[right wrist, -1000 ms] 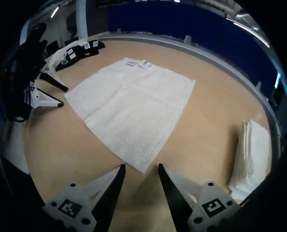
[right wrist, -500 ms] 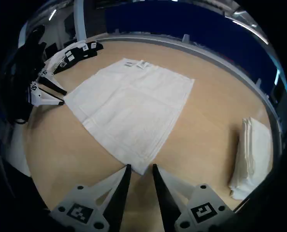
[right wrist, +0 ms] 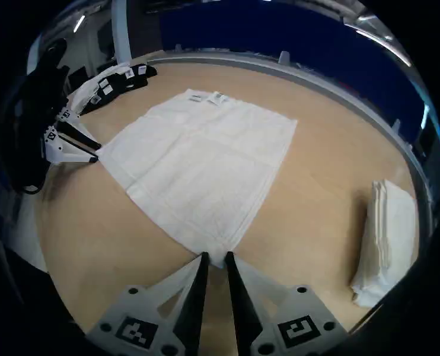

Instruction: Fold towel

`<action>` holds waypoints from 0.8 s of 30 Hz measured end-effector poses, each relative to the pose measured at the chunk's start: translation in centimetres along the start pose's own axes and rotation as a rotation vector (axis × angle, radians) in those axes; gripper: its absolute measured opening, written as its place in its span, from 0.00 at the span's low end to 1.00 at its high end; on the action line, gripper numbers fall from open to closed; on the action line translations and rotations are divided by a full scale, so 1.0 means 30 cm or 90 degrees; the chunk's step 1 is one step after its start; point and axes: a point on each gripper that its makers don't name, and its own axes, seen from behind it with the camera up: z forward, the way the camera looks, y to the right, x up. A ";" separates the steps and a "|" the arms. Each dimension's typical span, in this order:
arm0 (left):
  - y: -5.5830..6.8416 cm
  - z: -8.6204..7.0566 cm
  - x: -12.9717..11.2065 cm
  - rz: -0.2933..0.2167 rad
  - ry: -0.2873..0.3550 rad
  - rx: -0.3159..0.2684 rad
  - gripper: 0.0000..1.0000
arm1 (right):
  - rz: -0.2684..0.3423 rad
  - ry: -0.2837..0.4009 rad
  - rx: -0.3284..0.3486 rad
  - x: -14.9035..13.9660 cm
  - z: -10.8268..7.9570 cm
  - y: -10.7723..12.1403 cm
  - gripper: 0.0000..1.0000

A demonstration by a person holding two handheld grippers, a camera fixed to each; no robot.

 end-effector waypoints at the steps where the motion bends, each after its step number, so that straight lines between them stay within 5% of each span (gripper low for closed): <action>1: 0.003 0.001 0.000 0.001 0.000 -0.001 0.31 | 0.000 0.000 0.000 0.000 0.000 0.000 0.22; 7: 0.010 -0.001 0.001 -0.004 0.003 0.006 0.10 | 0.005 0.001 0.003 -0.001 0.000 -0.003 0.16; 24: 0.027 -0.035 0.022 -0.021 0.010 -0.008 0.08 | 0.017 0.025 0.018 0.043 -0.043 -0.011 0.11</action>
